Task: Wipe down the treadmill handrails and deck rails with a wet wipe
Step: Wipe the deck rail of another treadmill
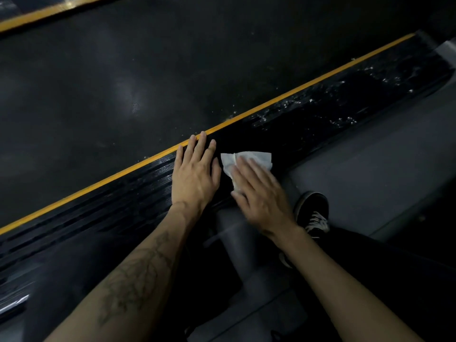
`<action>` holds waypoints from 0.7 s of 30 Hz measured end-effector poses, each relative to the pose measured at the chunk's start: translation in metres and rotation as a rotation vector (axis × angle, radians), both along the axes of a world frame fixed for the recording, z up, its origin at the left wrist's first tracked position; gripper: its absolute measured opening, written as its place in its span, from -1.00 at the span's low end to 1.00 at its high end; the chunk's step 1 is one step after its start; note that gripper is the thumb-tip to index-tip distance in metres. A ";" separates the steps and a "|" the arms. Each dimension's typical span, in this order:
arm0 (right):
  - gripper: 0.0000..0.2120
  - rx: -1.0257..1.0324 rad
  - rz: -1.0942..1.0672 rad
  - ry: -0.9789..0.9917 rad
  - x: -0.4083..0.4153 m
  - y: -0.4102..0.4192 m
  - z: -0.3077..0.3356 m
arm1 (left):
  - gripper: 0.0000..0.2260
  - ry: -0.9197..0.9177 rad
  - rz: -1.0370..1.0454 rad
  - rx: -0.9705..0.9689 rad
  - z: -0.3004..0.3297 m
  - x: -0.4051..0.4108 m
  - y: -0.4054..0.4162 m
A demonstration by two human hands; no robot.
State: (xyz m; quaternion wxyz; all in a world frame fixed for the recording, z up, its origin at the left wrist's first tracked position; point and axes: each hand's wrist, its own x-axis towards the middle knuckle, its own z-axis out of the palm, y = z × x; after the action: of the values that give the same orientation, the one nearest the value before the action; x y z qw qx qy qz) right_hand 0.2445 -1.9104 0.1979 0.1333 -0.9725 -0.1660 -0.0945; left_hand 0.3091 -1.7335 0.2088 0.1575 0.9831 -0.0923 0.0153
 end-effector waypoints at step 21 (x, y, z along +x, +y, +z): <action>-0.50 -0.005 0.024 -0.001 -0.009 -0.012 -0.008 | -0.45 0.106 0.055 0.098 -0.006 0.000 -0.026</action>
State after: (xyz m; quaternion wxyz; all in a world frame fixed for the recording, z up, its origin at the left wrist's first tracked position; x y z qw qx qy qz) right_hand 0.2357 -1.9223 0.1896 0.1321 -0.9707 -0.1780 -0.0929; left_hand 0.3094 -1.7592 0.2028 0.1132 0.9912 -0.0573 -0.0369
